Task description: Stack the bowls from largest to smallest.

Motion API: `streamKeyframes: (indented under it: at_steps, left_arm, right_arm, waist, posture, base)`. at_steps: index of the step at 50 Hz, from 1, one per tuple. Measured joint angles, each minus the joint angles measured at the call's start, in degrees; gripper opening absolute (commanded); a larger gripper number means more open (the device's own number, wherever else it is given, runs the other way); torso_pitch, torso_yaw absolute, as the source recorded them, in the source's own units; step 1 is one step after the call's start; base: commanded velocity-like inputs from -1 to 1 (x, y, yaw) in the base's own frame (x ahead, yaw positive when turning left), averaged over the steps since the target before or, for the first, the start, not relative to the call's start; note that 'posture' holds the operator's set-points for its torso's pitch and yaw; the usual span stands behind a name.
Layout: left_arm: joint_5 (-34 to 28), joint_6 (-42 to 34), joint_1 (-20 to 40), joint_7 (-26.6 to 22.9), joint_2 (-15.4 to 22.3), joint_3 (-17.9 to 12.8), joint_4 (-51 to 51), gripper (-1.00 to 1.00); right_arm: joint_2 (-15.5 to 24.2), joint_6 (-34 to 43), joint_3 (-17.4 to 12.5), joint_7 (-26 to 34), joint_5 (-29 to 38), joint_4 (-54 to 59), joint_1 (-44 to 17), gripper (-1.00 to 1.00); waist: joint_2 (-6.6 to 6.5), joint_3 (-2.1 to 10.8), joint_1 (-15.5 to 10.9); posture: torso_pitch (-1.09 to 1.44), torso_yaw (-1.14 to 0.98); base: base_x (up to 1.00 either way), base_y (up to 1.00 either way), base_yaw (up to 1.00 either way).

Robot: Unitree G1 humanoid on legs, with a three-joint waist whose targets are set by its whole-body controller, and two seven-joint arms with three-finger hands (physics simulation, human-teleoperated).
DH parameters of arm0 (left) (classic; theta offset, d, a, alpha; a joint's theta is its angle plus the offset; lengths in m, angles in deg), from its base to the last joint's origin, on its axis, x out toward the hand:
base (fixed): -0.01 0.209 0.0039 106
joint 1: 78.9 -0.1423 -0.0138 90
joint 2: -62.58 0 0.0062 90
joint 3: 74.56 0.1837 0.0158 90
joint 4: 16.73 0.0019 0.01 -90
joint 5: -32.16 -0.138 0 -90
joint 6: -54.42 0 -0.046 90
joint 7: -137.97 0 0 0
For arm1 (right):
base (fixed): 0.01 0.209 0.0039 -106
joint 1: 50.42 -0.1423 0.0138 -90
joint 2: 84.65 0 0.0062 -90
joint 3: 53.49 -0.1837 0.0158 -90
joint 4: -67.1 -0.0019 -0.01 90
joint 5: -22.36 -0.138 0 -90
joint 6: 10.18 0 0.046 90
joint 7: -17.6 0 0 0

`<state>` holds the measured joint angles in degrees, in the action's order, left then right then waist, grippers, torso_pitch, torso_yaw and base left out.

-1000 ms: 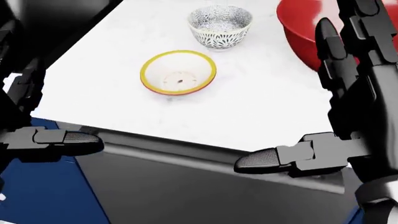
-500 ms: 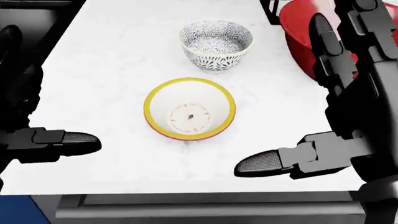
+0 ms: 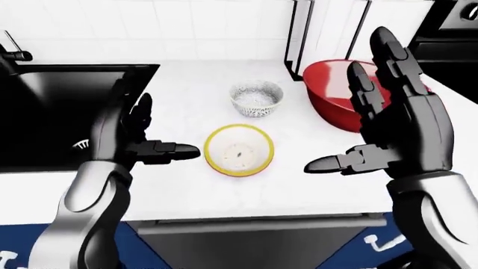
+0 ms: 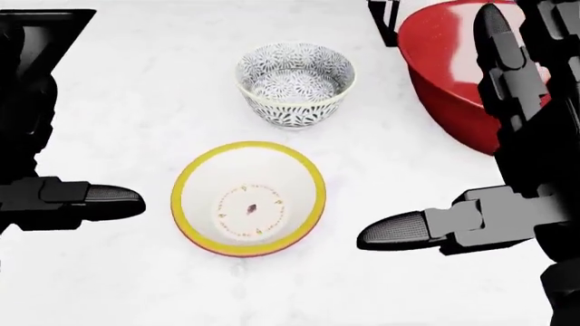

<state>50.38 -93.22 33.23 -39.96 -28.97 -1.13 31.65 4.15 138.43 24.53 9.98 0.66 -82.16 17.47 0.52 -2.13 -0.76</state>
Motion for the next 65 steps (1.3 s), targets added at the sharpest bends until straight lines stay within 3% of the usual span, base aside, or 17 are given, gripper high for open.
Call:
streamKeyframes:
  at_steps: [4, 8, 11, 14, 19, 23, 26, 29, 33, 37, 39, 43, 47, 52, 55, 58, 65]
  left_arm:
    - [0.8, -1.6, 0.6, 0.3, 0.6, -0.5, 0.9, 1.0]
    - [2.1, -3.0, 1.5, 0.7, 1.3, -1.2, 0.0, 1.0]
    - [3.0, -3.7, 2.2, 1.2, 2.0, -2.2, -0.6, 1.0]
    - [4.0, -4.2, 3.0, 1.9, 2.4, -2.5, -1.3, 1.0]
    - [5.5, -4.4, 3.1, 2.3, 3.0, -2.1, -1.1, 1.0]
    - [5.3, -4.9, 2.0, 3.0, 3.4, -3.0, 0.8, 1.0]
    - [5.0, -4.3, 2.2, 3.3, 3.7, -3.1, 0.3, 1.0]
    - [4.9, -2.6, 2.3, 2.9, 3.6, -2.3, 0.2, 1.0]
    - [4.2, -0.7, 1.1, 2.1, 3.1, -1.5, 1.4, 1.0]
    - [3.4, -0.9, 1.4, 1.8, 2.9, -2.1, 1.7, 1.0]
    - [3.6, -1.8, 0.8, 1.8, 2.5, -1.7, 1.4, 1.0]
    - [3.4, -1.0, 0.9, 1.0, 2.6, -0.7, 2.8, 1.0]
    - [2.6, 0.8, 1.0, 0.2, 2.3, -0.2, 3.4, 1.0]
    - [2.5, 0.2, 1.4, 0.1, 2.5, -1.0, 2.1, 1.0]
    - [2.0, 0.3, 0.8, 0.4, 2.7, -2.0, 2.3, 1.0]
    - [1.6, -0.3, 0.7, 0.7, 2.6, -1.9, 2.8, 1.0]
    - [1.8, 0.1, 1.1, 0.5, 2.8, -2.2, 2.5, 1.0]
  right_arm:
    - [3.4, 0.0, -1.4, -3.0, -4.7, 0.9, 0.0, 1.0]
    - [10.0, -1.3, -2.8, -9.7, -13.5, 0.7, -0.5, 1.0]
    - [15.1, -3.8, -3.8, -15.0, -21.0, 0.0, -0.9, 1.0]
    - [17.5, -5.5, -4.5, -18.7, -25.8, -0.3, -1.3, 1.0]
    - [18.7, -5.7, -4.6, -21.4, -29.2, 0.2, -1.3, 1.0]
    - [19.1, -4.9, -4.0, -22.0, -31.6, 0.2, -1.0, 1.0]
    - [19.9, -5.6, -5.1, -22.8, -32.6, -0.4, -1.7, 1.0]
    - [19.6, -6.4, -5.6, -23.1, -32.1, -0.7, -1.4, 1.0]
    - [18.4, -5.6, -5.2, -22.3, -30.6, -0.7, -0.9, 1.0]
    - [17.1, -4.2, -5.2, -20.8, -28.7, -0.2, -1.8, 1.0]
    - [15.8, -2.4, -5.4, -20.2, -27.5, -0.1, -1.9, 1.0]
    - [13.1, 1.3, -5.8, -17.9, -24.2, -0.1, -4.7, 1.0]
    - [11.1, 3.4, -5.6, -15.8, -20.6, 0.1, -5.6, 1.0]
    - [9.8, 4.6, -5.1, -13.6, -17.8, -0.2, -6.3, 1.0]
    - [8.9, 4.4, -4.2, -12.3, -17.1, -0.7, -5.9, 1.0]
    - [8.9, 4.7, -4.3, -11.4, -16.8, -0.5, -6.2, 1.0]
    - [8.9, 4.4, -4.4, -11.6, -16.4, -0.7, -7.0, 1.0]
  waist:
    - [-0.1, -0.51, -0.6]
    - [2.3, -1.41, -1.0]
    - [2.56, -1.07, -1.1]
    - [1.24, 0.15, -0.6]
    - [-3.52, 0.08, -0.3]
    - [-2.41, -0.27, -1.0]
    - [-2.54, 1.54, -0.2]
    - [-1.55, 1.64, 0.0]
    - [1.53, -2.07, -0.9]
    - [5.77, -2.83, -1.8]
    - [5.62, -3.21, -1.2]
    - [4.96, -0.94, -0.6]
    - [0.62, -0.41, 0.4]
    - [-4.14, -1.26, 1.4]
    - [-3.67, -1.72, 0.5]
    - [-3.26, -1.07, 0.2]
    - [0.89, -0.85, -1.0]
  posture:
    - [0.0, 0.0]
    - [0.0, 0.0]
    - [0.0, 0.0]
    - [0.0, 0.0]
    - [0.0, 0.0]
    - [0.0, 0.0]
    - [0.0, 0.0]
    - [0.0, 0.0]
    - [0.0, 0.0]
    - [0.0, 0.0]
    - [0.0, 0.0]
    - [0.0, 0.0]
    - [0.0, 0.0]
    - [0.0, 0.0]
    - [0.0, 0.0]
    - [0.0, 0.0]
    - [0.0, 0.0]
  base:
    - [0.0, 0.0, 0.0]
    - [0.0, 0.0, 0.0]
    - [-0.26, 0.0, 0.0]
    - [-0.43, 0.0, 0.0]
    - [-0.43, 0.0, 0.0]
    - [-0.24, 0.0, 0.0]
    - [-0.54, 0.0, 0.0]
    - [-0.24, 0.0, 0.0]
    - [0.0, 0.0, 0.0]
    - [0.0, 0.0, 0.0]
    - [0.0, 0.0, 0.0]
    - [0.0, -0.03, 0.0]
    - [0.16, -0.05, 0.0]
    - [0.46, -0.05, 0.0]
    - [0.49, -0.05, 0.0]
    - [0.5, -0.05, 0.0]
    - [0.38, -0.01, 0.0]
